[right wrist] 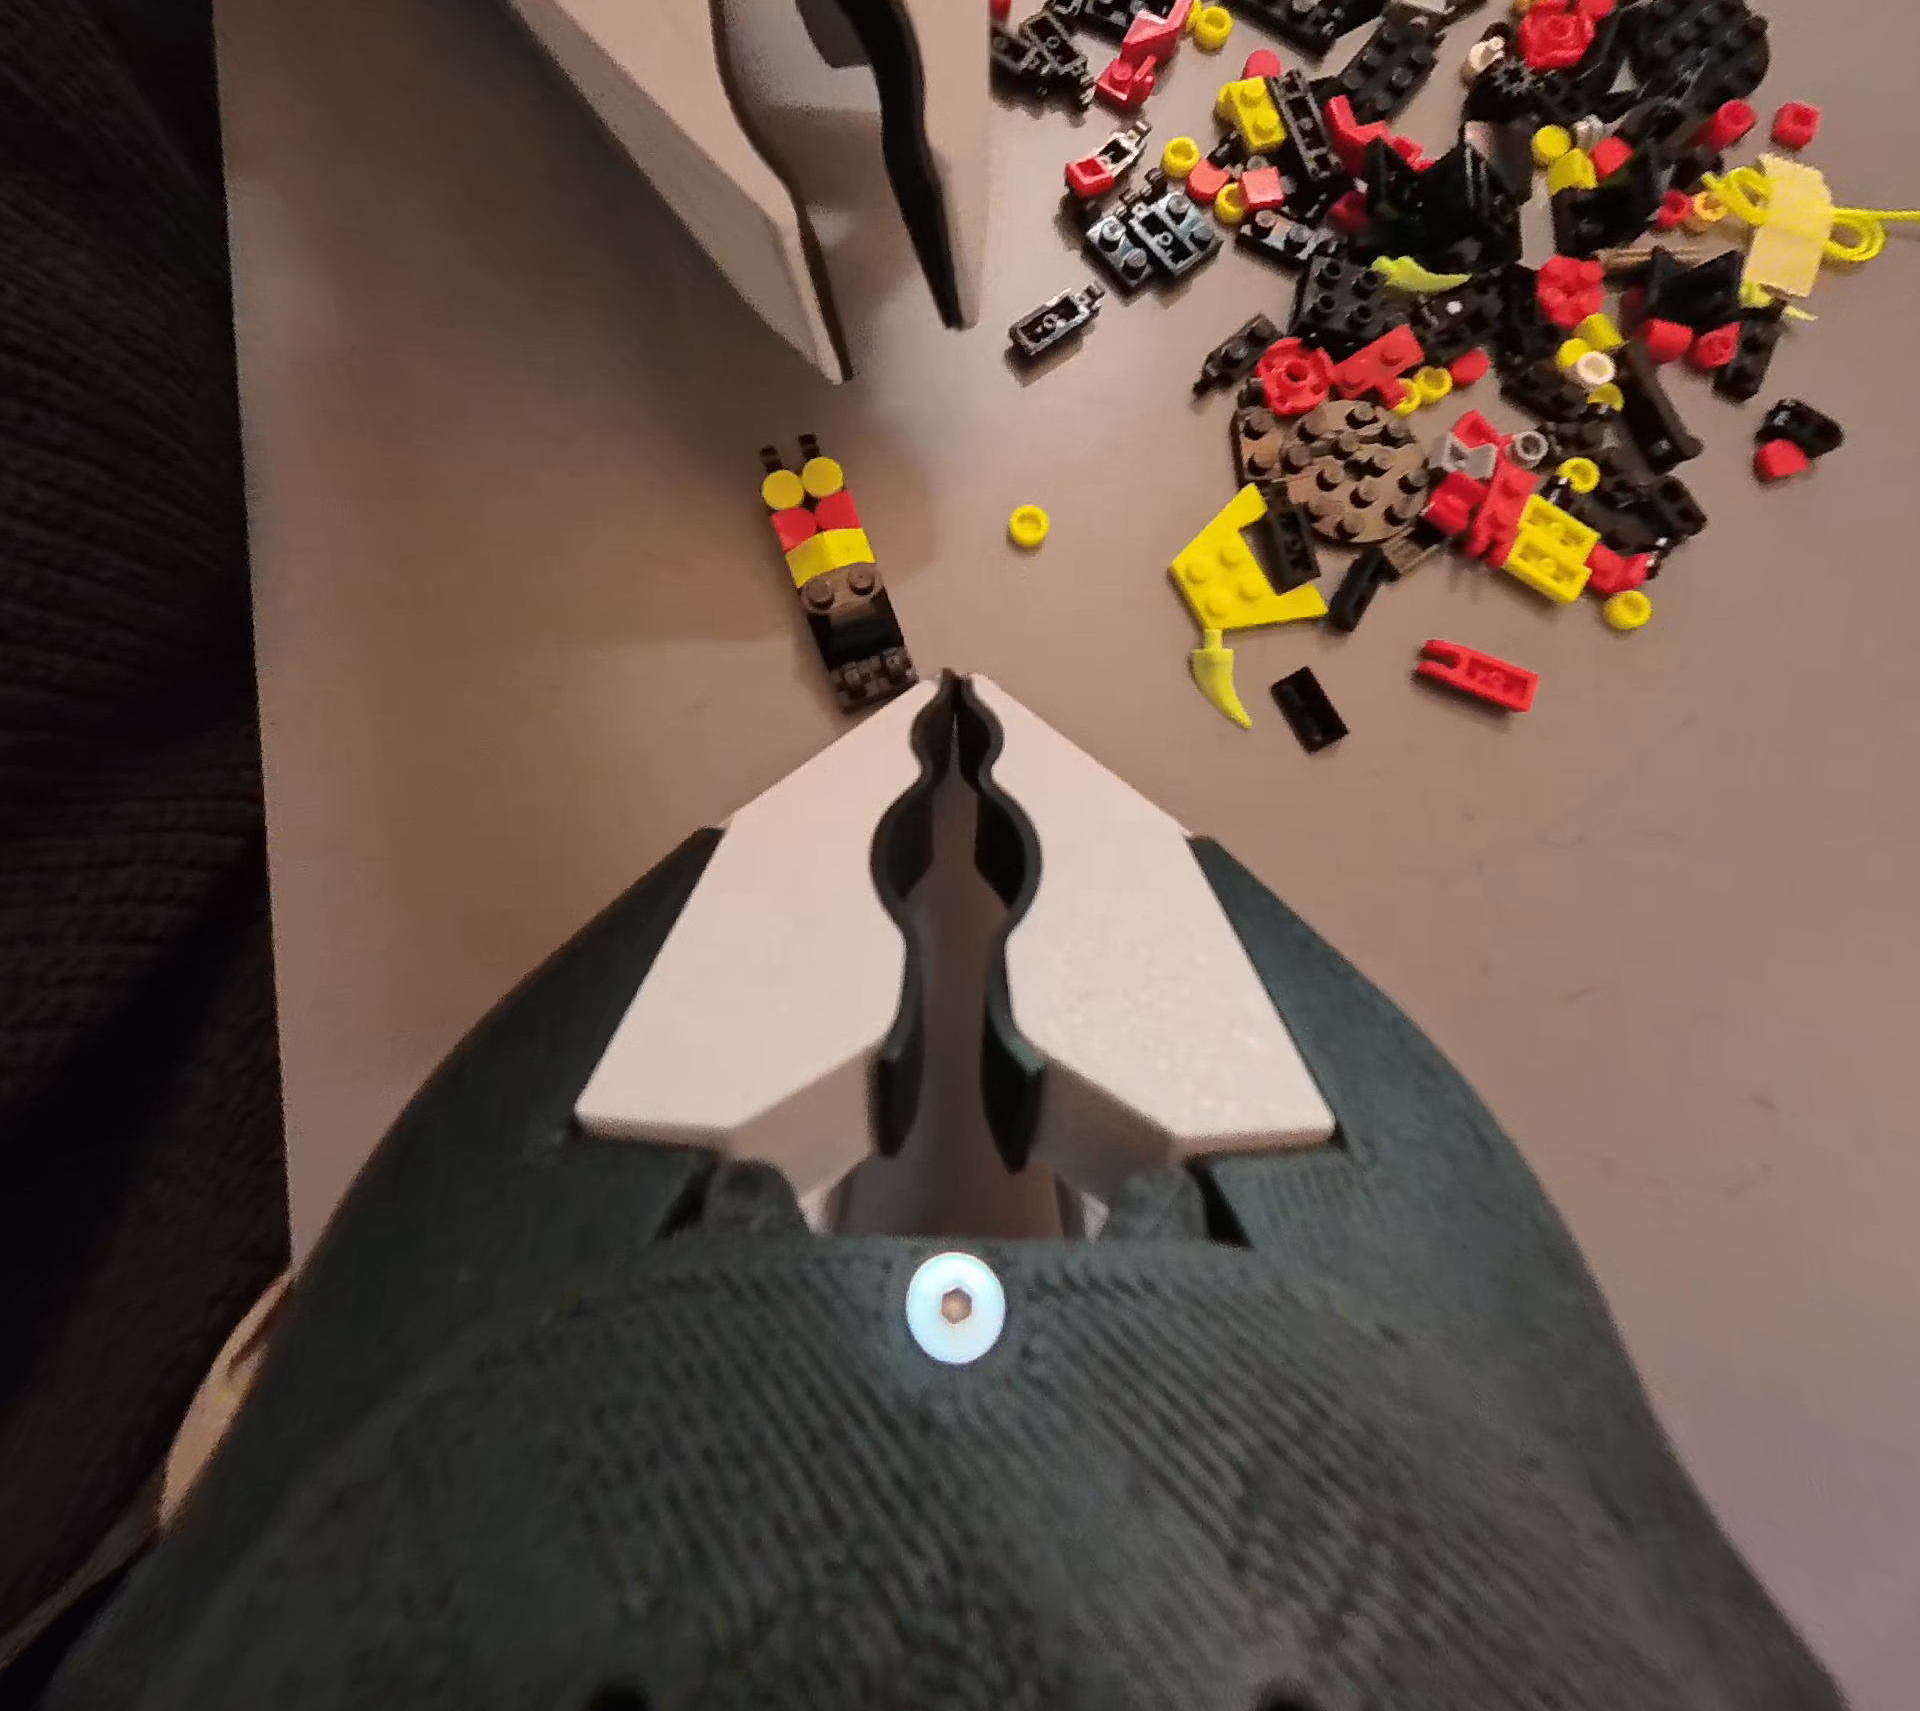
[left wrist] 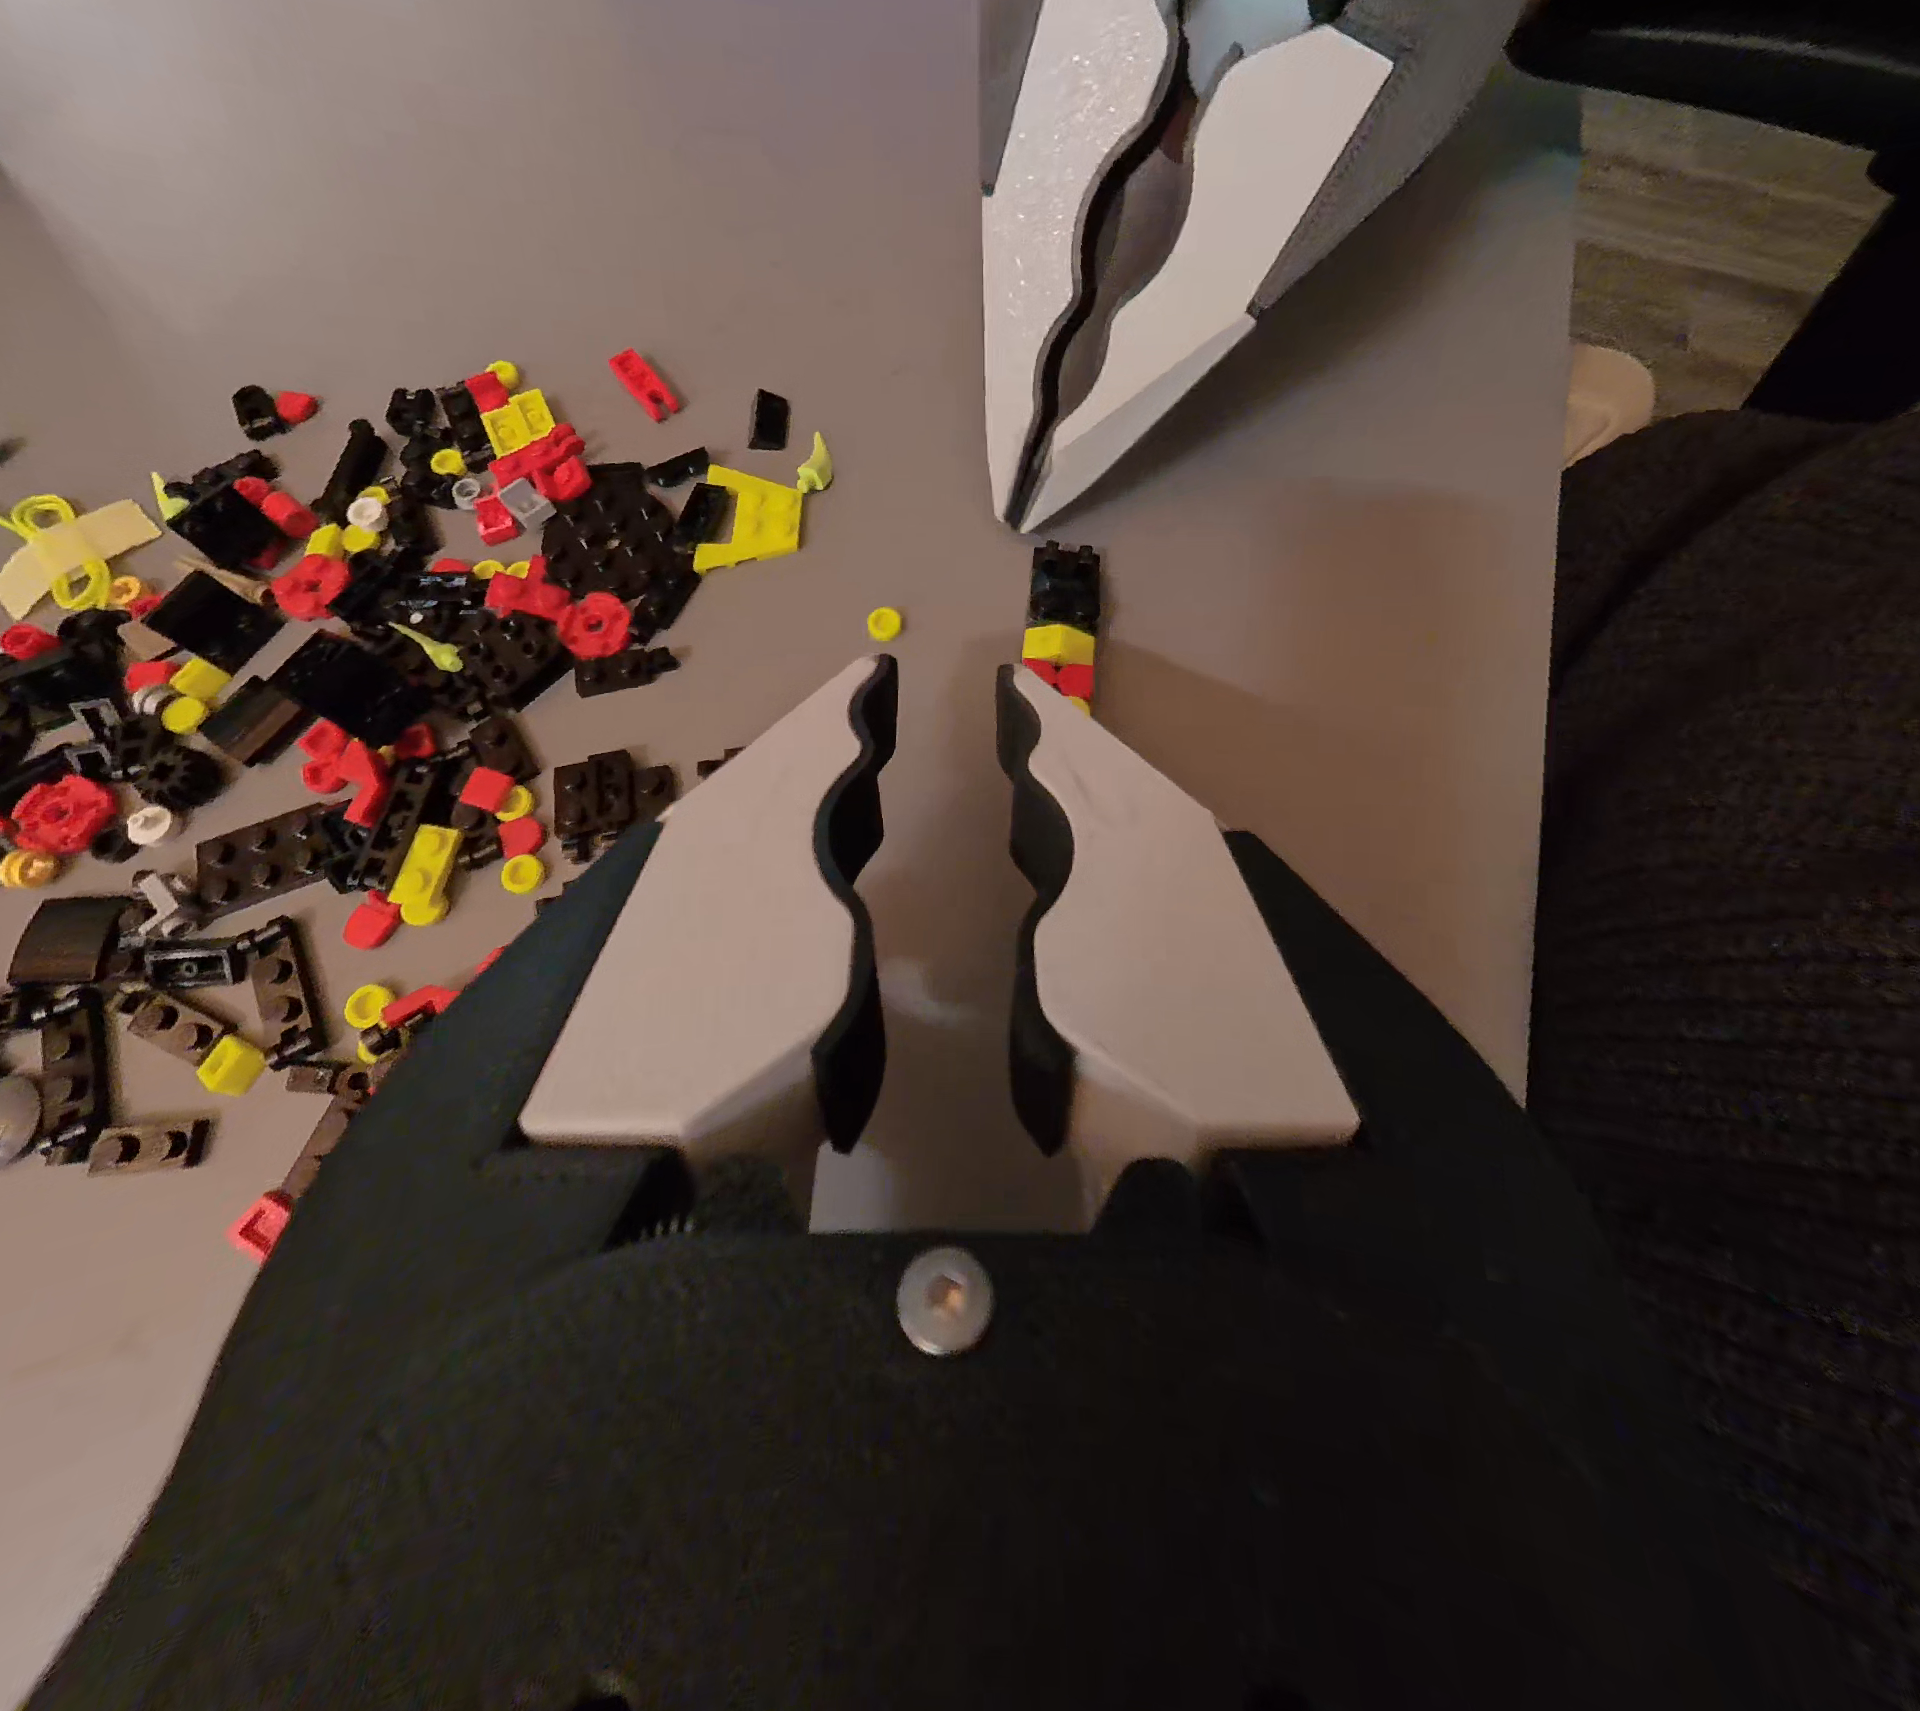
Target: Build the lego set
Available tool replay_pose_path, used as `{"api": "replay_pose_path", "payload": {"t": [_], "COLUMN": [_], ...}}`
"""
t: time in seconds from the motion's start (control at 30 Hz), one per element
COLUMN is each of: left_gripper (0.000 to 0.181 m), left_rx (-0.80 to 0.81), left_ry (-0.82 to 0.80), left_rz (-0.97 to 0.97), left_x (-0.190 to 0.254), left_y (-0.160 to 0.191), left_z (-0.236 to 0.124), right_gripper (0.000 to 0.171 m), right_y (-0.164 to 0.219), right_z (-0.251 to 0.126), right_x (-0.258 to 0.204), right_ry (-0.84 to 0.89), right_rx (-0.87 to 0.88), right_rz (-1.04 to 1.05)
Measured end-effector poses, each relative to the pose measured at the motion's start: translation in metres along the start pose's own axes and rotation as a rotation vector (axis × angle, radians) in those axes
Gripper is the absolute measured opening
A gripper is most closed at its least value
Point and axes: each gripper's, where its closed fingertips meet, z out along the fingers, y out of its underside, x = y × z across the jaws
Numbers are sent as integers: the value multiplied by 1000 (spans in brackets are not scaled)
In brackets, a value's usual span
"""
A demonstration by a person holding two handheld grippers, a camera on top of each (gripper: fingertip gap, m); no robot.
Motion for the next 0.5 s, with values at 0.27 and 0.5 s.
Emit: {"api": "replay_pose_path", "payload": {"t": [0.27,0.5], "left_gripper": [15,15], "left_rx": [-26,-37], "left_ry": [-32,-30], "left_rz": [-20,-12], "left_x": [-9,-8], "left_y": [6,8], "left_z": [1,3], "right_gripper": [12,13], "right_y": [-23,-19], "right_z": [8,25], "right_x": [11,18], "right_ry": [40,27], "right_rx": [82,40], "right_rz": [46,108]}}
